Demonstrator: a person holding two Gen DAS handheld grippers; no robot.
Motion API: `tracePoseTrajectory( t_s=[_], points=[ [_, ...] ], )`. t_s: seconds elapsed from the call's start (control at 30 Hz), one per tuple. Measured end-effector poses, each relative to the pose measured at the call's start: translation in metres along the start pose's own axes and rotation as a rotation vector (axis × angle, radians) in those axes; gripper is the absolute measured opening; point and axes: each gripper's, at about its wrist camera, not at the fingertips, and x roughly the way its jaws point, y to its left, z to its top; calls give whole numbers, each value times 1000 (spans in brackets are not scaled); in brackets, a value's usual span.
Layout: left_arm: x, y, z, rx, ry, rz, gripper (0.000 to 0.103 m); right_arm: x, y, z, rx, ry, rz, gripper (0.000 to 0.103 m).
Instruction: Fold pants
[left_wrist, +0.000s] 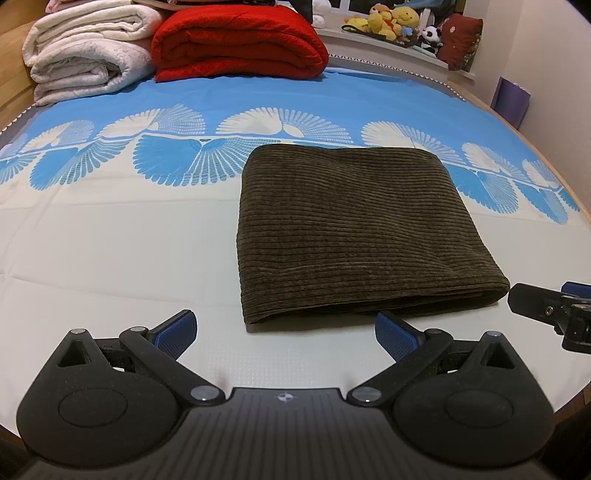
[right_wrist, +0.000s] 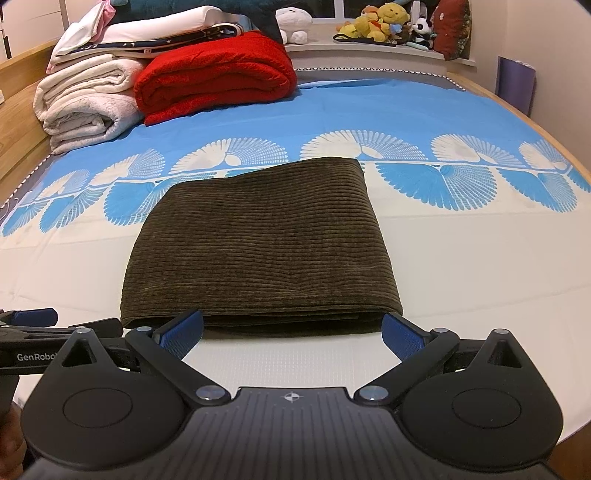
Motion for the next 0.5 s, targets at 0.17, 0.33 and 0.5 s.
tracePoseTrajectory(
  t_s=[0.17,0.33,0.5],
  points=[
    [0,1,-1,4,0,-4,103,-1,0,0,-7,0,3,102],
    [0,1,-1,6,0,-6,103,-1,0,-1,-7,-1,4,102],
    [0,1,-1,7,0,-6,103,-1,0,-1,-8,-1,4,102]
  ],
)
